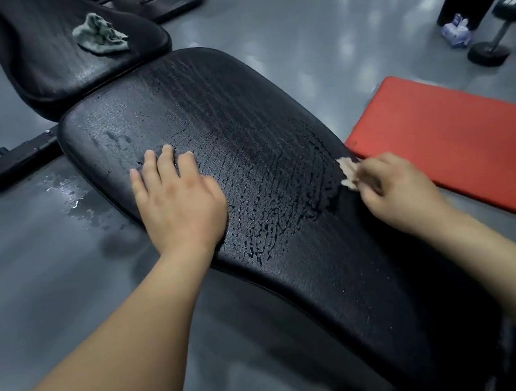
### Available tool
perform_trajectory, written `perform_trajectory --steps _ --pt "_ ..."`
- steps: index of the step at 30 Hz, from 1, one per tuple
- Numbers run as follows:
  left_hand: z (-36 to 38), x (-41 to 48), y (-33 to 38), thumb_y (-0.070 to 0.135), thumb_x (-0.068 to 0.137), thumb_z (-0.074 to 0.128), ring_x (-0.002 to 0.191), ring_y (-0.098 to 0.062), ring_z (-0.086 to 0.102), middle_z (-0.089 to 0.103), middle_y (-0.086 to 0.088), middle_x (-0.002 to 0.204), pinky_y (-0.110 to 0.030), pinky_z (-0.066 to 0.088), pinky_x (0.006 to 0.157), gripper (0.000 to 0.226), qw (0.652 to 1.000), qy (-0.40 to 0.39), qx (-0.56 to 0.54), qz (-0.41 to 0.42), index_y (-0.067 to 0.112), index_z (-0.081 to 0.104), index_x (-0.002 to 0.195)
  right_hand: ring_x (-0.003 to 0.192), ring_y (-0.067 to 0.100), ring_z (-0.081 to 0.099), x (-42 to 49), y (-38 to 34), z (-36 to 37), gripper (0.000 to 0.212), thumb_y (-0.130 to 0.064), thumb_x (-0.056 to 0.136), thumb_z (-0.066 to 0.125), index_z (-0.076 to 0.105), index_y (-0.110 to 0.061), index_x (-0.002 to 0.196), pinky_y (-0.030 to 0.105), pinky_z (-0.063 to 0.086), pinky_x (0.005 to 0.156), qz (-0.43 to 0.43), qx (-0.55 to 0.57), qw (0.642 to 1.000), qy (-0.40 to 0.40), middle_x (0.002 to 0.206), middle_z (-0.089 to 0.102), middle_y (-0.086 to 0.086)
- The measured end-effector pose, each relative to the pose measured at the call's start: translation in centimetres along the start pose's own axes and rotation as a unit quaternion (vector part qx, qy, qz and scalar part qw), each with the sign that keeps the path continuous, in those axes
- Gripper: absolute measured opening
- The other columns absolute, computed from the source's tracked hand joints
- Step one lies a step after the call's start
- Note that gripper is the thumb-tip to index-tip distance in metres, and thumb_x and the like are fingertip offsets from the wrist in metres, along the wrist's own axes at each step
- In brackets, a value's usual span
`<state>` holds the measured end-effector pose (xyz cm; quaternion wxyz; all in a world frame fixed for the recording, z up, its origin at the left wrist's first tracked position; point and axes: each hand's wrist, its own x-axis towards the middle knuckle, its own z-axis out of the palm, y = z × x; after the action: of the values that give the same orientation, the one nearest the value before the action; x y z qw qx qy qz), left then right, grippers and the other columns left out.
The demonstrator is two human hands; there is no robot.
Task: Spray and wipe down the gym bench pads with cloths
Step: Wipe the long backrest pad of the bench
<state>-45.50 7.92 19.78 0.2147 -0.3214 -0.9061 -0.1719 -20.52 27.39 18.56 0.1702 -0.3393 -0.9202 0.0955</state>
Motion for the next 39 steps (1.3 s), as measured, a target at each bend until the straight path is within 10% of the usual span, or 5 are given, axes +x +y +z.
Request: perform_trajectory --steps 11,21,32,39 --pt "0.1 0.1 0.1 0.030 0.090 0.039 0.145 -0.036 0.035 0.051 -0.013 0.149 -0.055 0.018 0.123 0.046 1.000 0.008 0.000 -0.007 0.012 0.062 0.126 0.097 0.034 0.058 6.4 -0.1 1.5 0.014 -0.012 0.092 0.061 0.069 -0.015 0.104 0.035 0.043 0.080 0.011 0.029 0.999 0.021 0.101 0.060 0.011" --pt "-0.4 0.3 0.2 0.029 0.090 0.042 0.145 -0.040 0.034 0.048 -0.018 0.149 -0.059 0.017 0.122 0.044 1.000 -0.021 -0.010 -0.001 0.008 0.060 0.125 0.099 0.022 0.061 -8.3 1.1 -1.8 0.022 -0.014 0.089 0.071 0.074 -0.016 0.110 0.022 0.035 0.079 0.039 0.027 0.998 -0.049 0.105 0.065 0.000" --pt "-1.2 -3.7 2.4 0.028 0.092 0.047 0.144 -0.032 0.035 0.049 -0.009 0.150 -0.059 0.014 0.123 0.039 0.991 -0.080 -0.045 0.093 0.016 0.059 0.127 0.105 0.035 0.063 -0.1 -1.9 0.2 0.018 -0.016 0.097 0.059 0.073 -0.013 0.108 0.042 0.053 0.087 -0.028 0.039 0.999 0.006 0.108 0.067 0.010" --pt "-0.7 -4.4 2.4 0.035 0.089 0.036 0.144 -0.032 0.037 0.051 -0.010 0.150 -0.056 0.018 0.122 0.052 0.994 -0.048 -0.035 0.097 0.016 0.061 0.131 0.114 0.023 0.060 -10.7 -1.7 -1.1 0.022 -0.012 0.094 0.063 0.073 -0.017 0.113 0.038 0.052 0.095 -0.045 0.047 0.998 -0.001 0.123 0.065 -0.003"
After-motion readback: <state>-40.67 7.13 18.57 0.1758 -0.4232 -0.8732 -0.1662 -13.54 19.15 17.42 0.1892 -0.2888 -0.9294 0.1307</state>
